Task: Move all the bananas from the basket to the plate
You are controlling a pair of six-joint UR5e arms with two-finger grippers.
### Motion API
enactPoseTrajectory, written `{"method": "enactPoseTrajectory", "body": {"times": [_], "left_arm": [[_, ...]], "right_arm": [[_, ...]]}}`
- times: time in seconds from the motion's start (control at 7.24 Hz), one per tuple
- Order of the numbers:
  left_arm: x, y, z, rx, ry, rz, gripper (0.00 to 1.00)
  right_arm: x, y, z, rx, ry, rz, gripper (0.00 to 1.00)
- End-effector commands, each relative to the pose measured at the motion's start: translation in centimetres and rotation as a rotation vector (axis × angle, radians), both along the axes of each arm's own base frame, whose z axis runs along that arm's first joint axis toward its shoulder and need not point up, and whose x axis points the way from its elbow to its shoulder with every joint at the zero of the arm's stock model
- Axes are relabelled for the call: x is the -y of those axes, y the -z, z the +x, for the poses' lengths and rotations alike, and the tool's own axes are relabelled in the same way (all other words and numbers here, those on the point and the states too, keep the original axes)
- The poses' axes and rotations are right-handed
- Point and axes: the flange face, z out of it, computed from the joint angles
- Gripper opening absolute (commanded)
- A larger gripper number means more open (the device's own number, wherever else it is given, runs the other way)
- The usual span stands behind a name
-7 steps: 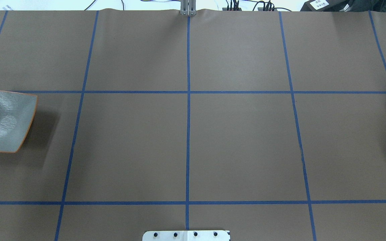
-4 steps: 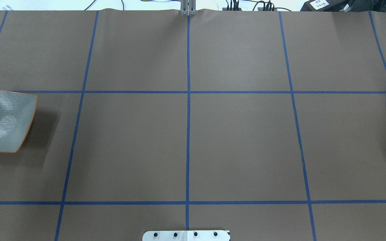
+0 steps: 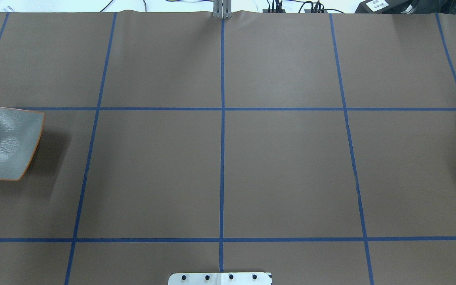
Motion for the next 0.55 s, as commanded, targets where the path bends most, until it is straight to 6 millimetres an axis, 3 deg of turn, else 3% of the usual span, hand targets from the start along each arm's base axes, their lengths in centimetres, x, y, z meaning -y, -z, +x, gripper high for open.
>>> {"method": "enactPoseTrajectory", "body": {"times": [0.0, 0.41], "left_arm": [[0.0, -0.5, 0.0, -0.001, 0.0, -0.009, 1.0], [0.0, -0.5, 0.0, -0.001, 0.0, -0.011, 1.0]], "right_arm": [[0.4, 1.0, 1.1, 0.002, -0.022, 0.024, 0.0], [0.7, 2.8, 2.2, 0.02, -0.047, 0.053, 0.0]]}}
